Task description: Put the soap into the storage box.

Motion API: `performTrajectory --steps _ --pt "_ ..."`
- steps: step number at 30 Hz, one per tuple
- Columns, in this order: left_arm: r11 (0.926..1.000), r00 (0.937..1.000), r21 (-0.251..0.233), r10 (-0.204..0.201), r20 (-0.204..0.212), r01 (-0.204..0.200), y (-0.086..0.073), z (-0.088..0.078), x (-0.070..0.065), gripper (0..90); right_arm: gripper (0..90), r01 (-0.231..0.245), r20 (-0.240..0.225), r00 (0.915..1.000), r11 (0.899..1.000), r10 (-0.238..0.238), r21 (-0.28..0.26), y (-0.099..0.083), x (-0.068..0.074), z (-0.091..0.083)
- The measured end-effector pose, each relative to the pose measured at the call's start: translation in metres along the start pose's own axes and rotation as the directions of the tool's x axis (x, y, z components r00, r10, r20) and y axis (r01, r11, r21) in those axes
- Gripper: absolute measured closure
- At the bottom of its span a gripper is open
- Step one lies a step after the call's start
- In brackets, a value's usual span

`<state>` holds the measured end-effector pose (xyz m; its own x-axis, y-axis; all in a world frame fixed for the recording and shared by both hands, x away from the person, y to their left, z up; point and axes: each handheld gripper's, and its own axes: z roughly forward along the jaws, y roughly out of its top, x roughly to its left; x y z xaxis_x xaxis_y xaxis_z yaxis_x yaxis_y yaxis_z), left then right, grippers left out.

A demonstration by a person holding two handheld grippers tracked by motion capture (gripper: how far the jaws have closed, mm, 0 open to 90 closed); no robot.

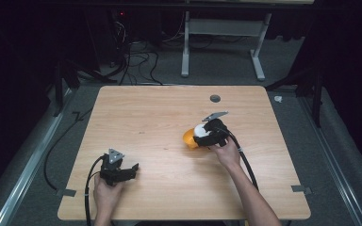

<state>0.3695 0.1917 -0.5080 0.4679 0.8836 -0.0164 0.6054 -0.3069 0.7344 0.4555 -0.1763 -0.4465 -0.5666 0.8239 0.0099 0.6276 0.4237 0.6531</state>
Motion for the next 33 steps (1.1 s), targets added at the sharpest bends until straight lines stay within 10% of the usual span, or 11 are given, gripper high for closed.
performTrajectory --steps 33 --pt "1.0 1.0 0.0 0.0 0.0 0.0 0.0 0.0 0.0 19.7 24.5 -0.013 0.002 0.9999 0.999 0.013 0.037 -0.003 0.0 0.014"
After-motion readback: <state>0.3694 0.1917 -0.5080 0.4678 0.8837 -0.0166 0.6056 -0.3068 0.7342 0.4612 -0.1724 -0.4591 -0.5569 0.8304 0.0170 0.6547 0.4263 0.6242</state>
